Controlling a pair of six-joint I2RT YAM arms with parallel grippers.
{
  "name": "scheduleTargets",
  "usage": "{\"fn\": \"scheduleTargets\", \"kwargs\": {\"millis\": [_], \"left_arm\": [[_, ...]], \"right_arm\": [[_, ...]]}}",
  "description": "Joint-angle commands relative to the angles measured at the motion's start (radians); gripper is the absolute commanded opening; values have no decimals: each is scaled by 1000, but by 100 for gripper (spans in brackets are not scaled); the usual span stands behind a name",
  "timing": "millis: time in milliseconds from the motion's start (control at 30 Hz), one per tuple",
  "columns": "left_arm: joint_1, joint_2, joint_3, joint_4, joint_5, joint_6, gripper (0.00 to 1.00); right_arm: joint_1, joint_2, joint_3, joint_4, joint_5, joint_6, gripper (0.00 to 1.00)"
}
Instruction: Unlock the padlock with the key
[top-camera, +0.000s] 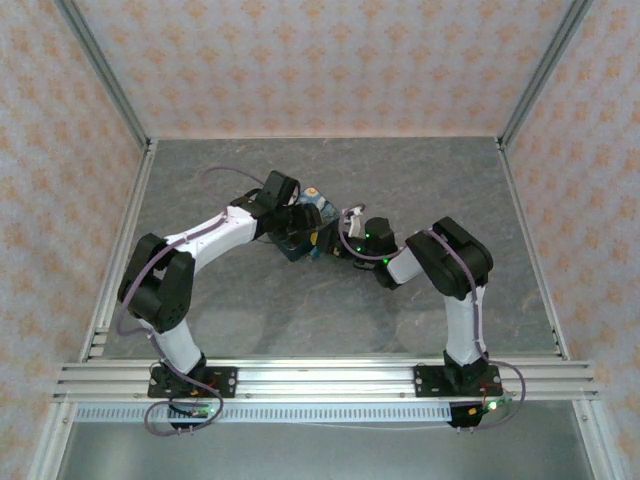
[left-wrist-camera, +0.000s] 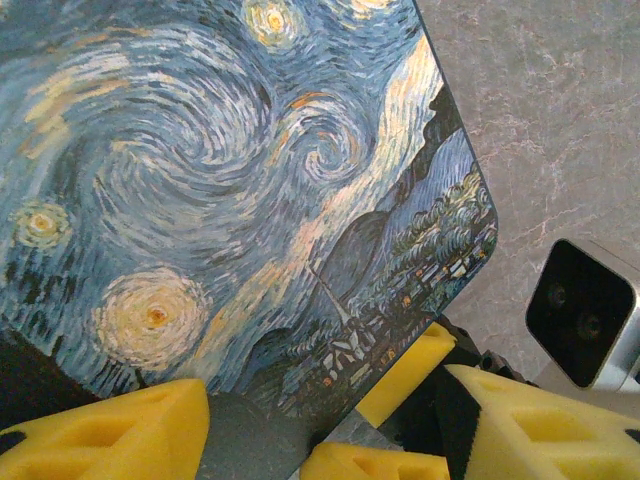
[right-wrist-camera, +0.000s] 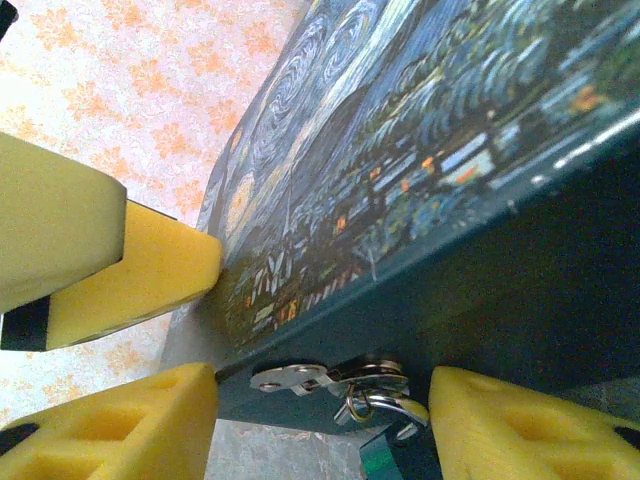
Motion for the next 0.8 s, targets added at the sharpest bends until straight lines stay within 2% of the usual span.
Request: {"fn": "scheduleTargets", "kwargs": {"millis": [0, 200, 767], "left_arm": [[-9, 28, 0, -4, -16, 11, 64], [-10, 26, 0, -8, -19, 11, 64], [-9, 29, 2, -12, -22, 11, 64]], "right_arm": [[28, 28, -16, 8, 5, -6, 61], [28, 16, -26, -43, 53, -29, 64], [40, 55, -17, 130, -57, 38, 58]]}}
